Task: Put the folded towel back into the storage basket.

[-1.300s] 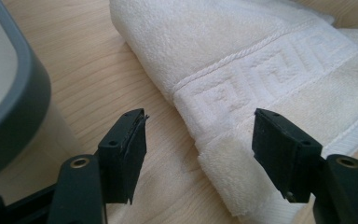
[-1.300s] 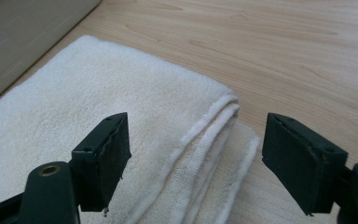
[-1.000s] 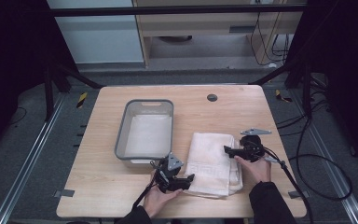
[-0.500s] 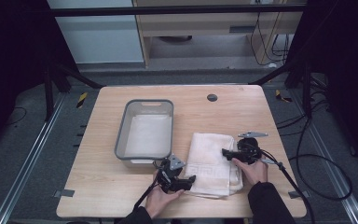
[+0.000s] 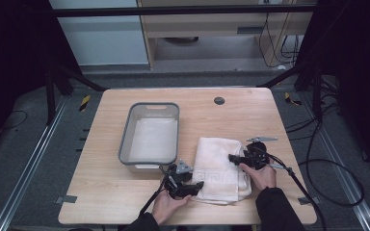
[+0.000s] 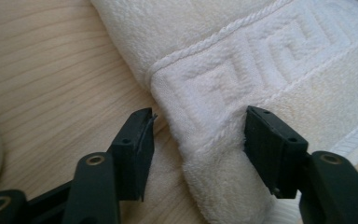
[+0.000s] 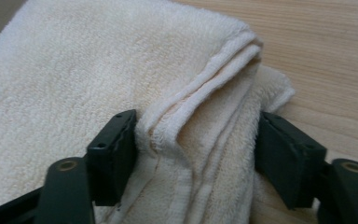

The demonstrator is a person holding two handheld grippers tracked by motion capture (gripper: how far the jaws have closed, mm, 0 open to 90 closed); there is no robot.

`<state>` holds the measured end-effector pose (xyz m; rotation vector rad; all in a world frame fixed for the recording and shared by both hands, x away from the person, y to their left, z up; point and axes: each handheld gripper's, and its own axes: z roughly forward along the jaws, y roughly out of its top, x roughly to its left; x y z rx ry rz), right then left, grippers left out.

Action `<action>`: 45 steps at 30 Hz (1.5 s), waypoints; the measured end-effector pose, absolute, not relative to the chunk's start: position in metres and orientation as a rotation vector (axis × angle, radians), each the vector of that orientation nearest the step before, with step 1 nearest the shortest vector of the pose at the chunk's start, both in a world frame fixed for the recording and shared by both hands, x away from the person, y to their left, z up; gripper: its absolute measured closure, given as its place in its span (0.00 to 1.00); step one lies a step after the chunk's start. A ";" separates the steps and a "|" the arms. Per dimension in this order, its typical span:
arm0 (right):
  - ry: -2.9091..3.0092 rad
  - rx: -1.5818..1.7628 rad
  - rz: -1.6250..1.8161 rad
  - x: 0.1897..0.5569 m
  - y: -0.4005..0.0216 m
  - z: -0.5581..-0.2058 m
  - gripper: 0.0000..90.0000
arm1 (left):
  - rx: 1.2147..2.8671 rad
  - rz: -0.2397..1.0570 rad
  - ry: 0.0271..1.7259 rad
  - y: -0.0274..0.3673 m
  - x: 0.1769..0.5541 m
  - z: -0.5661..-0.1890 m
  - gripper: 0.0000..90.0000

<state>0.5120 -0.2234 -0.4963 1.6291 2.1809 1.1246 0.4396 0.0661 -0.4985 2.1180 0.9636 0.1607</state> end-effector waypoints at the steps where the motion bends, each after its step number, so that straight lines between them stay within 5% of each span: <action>1: 2.183 1.633 1.131 0.512 -0.223 -0.496 0.40 | 2.115 0.149 0.962 0.066 0.440 -0.499 0.51; 7: 2.205 1.681 1.182 0.512 -0.223 -0.495 0.57 | 2.101 0.086 0.958 0.066 0.441 -0.498 0.64; 14: 2.215 1.693 1.186 0.512 -0.222 -0.492 0.67 | 2.092 0.036 0.963 0.067 0.442 -0.498 0.73; 26: 2.208 1.634 1.201 0.509 -0.220 -0.481 0.72 | 2.060 0.034 0.959 0.071 0.440 -0.497 0.88; 45: 2.131 1.485 1.340 0.491 -0.219 -0.438 0.73 | 1.998 0.094 0.884 0.082 0.431 -0.467 0.90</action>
